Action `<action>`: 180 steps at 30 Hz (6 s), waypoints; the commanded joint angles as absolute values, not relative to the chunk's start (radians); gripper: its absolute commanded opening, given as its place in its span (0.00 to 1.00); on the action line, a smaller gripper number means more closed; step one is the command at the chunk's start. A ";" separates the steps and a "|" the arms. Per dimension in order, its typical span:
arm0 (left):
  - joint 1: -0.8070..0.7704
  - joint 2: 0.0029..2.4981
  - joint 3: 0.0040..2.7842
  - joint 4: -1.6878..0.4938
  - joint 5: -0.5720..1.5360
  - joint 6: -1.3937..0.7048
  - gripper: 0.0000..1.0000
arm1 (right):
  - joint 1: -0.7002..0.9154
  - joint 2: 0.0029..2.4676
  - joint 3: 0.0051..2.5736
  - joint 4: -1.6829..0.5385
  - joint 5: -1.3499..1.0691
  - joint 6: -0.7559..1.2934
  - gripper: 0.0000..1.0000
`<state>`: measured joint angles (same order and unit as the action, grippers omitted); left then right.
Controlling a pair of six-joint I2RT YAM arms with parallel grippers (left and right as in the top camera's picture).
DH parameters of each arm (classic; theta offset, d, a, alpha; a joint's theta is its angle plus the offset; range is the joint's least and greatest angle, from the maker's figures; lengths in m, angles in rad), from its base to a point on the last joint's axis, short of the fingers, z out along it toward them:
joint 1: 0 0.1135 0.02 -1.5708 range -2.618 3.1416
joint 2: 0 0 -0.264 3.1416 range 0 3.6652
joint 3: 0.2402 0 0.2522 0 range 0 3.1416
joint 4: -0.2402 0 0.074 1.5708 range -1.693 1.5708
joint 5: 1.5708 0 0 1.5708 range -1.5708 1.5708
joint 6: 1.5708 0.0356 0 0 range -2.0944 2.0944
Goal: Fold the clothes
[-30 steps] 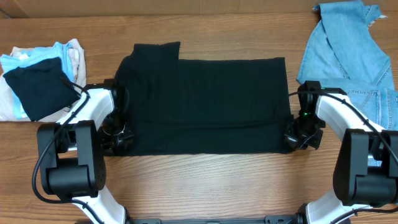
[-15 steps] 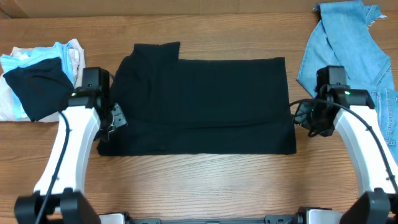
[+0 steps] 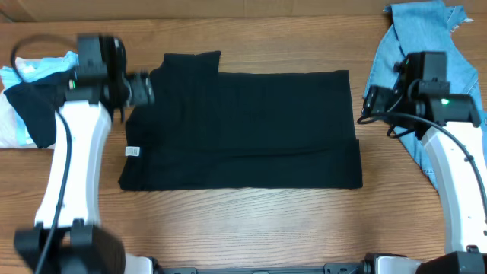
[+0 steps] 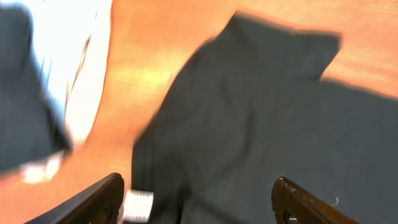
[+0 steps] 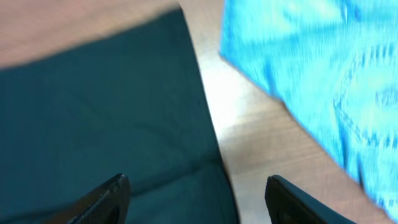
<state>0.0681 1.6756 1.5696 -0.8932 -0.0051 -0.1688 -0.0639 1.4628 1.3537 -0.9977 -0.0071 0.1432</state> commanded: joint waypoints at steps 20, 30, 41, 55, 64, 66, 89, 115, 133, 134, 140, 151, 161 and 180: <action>0.118 2.500 2.205 -0.778 0.240 -0.029 0.73 | -0.067 1.452 1.385 -1.057 -0.032 0.097 0.75; 0.097 2.554 2.195 -0.827 0.263 -0.029 0.50 | -0.067 1.452 1.385 -1.056 -0.032 0.097 0.75; 0.094 2.556 2.289 -0.955 0.262 -0.080 0.07 | -0.067 1.517 1.385 -0.994 -0.060 0.035 0.70; 0.089 2.556 2.358 -1.093 0.252 -0.169 0.08 | -0.065 2.042 1.769 -0.863 -0.095 -0.008 0.73; 0.081 2.556 2.358 -1.096 0.252 -0.169 0.09 | -0.064 2.306 1.926 -0.736 -0.111 -0.044 0.73; 0.081 2.556 2.358 -1.097 0.252 -0.169 0.09 | -0.063 2.335 1.926 -0.718 -0.107 -0.049 0.73; 0.081 2.556 2.358 -1.099 0.252 -0.168 0.10 | -0.042 2.399 1.911 -0.711 -0.141 -0.050 0.56; 0.086 2.543 2.423 -1.148 0.260 -0.160 0.04 | -0.039 2.413 2.019 -0.829 0.022 -0.022 0.04; 0.086 2.486 2.561 -1.434 0.205 -0.161 0.04 | -0.039 2.410 2.314 -1.364 0.022 -0.023 0.08; 0.086 2.486 2.561 -1.451 0.197 -0.159 0.04 | -0.039 2.410 2.315 -1.393 0.022 -0.023 0.08; 0.087 2.484 2.561 -1.557 0.103 -0.157 0.04 | -0.039 2.411 2.315 -1.523 0.022 -0.022 0.08; 0.102 2.483 2.560 -1.691 0.106 -0.151 0.04 | -0.041 2.411 2.312 -1.666 0.022 -0.022 0.10; 0.103 2.389 2.461 -1.691 0.070 -0.135 0.04 | -0.041 2.411 2.310 -1.695 0.022 0.044 0.09; 0.100 2.307 2.148 -1.691 0.029 -0.127 0.04 | -0.062 2.253 2.009 -1.695 0.026 0.083 0.06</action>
<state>0.0921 2.3280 2.1906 -1.6878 0.0776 -0.1493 -0.0471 2.3138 2.0430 -1.6958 0.0002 0.0750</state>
